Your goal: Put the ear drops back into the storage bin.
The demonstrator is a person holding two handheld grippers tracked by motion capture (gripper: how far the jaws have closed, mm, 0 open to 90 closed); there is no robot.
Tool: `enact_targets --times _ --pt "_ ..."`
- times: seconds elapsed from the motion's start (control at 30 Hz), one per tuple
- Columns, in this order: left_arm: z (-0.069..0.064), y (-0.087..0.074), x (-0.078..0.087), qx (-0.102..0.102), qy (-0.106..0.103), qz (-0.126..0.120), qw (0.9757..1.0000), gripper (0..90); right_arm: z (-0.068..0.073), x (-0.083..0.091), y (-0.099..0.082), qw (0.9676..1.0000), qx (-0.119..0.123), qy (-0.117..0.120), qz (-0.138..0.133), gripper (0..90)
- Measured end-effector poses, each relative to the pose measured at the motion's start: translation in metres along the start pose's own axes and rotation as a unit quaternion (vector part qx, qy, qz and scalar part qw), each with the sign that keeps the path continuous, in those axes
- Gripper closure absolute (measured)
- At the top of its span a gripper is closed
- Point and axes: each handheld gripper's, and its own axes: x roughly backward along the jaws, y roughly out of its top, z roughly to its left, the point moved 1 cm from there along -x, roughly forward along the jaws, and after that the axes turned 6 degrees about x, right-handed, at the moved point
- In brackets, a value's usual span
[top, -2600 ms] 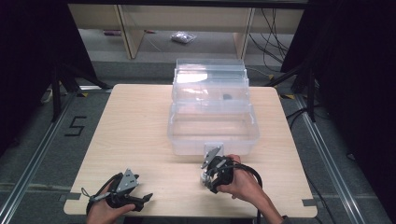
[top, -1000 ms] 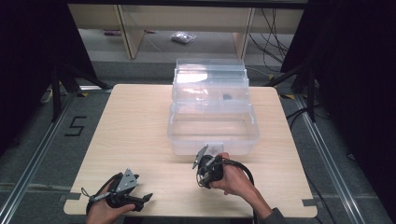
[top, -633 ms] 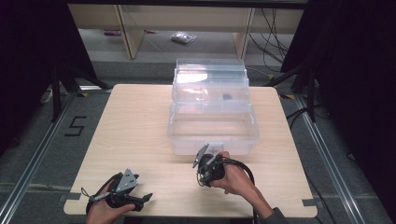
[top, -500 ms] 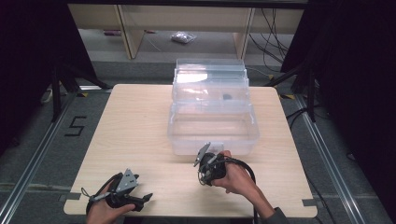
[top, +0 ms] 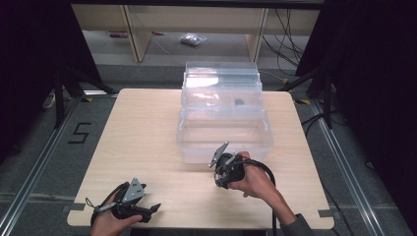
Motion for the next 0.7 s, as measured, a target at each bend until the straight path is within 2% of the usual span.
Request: enact_targets --times 0.07,0.13,0.27,0.3,0.37,0.4,0.47,0.5,0.53,0.63,0.7 --pt "0.000 0.000 0.000 0.000 0.000 0.000 1.0000 17.3 -0.001 0.003 0.000 1.0000 -0.004 0.005 0.004 60.2" --pt "0.000 0.000 0.000 0.001 -0.001 0.000 1.0000 17.3 -0.004 0.006 -0.001 1.0000 0.000 -0.001 -0.001 60.2" --pt "0.000 0.000 0.000 0.000 0.000 0.000 1.0000 17.3 -0.007 0.014 -0.001 0.9998 -0.010 0.007 0.013 60.2" --pt "0.000 0.000 0.000 0.000 -0.001 0.001 1.0000 17.3 -0.008 0.017 -0.002 0.9997 -0.009 -0.005 0.020 60.2" --pt "0.000 0.000 0.000 0.001 -0.001 0.000 1.0000 17.3 -0.010 0.018 -0.002 0.9997 0.000 -0.005 0.023 60.2" --pt "0.000 0.000 0.000 0.001 0.000 0.000 1.0000 17.3 -0.010 0.021 -0.002 0.9997 -0.005 -0.002 0.025 60.2" --pt "0.000 0.000 0.000 0.000 0.000 0.001 1.0000 17.3 -0.011 0.024 -0.003 0.9999 -0.007 -0.003 0.015 60.2" --pt "0.000 0.000 -0.001 0.000 0.000 0.001 1.0000 17.3 -0.013 0.026 -0.003 0.9999 0.002 0.008 0.008 60.2" --pt "0.000 0.000 -0.001 0.000 0.000 0.001 1.0000 17.3 -0.013 0.026 -0.003 0.9999 0.002 0.008 0.008 60.2" --pt "0.000 0.000 -0.001 0.000 -0.001 0.001 1.0000 17.3 -0.017 0.031 -0.005 0.9999 -0.004 0.013 0.004 60.2" --pt "0.000 0.000 -0.001 0.000 -0.005 0.002 1.0000 17.3 -0.020 0.038 -0.004 0.9997 -0.016 0.018 0.008 60.2"
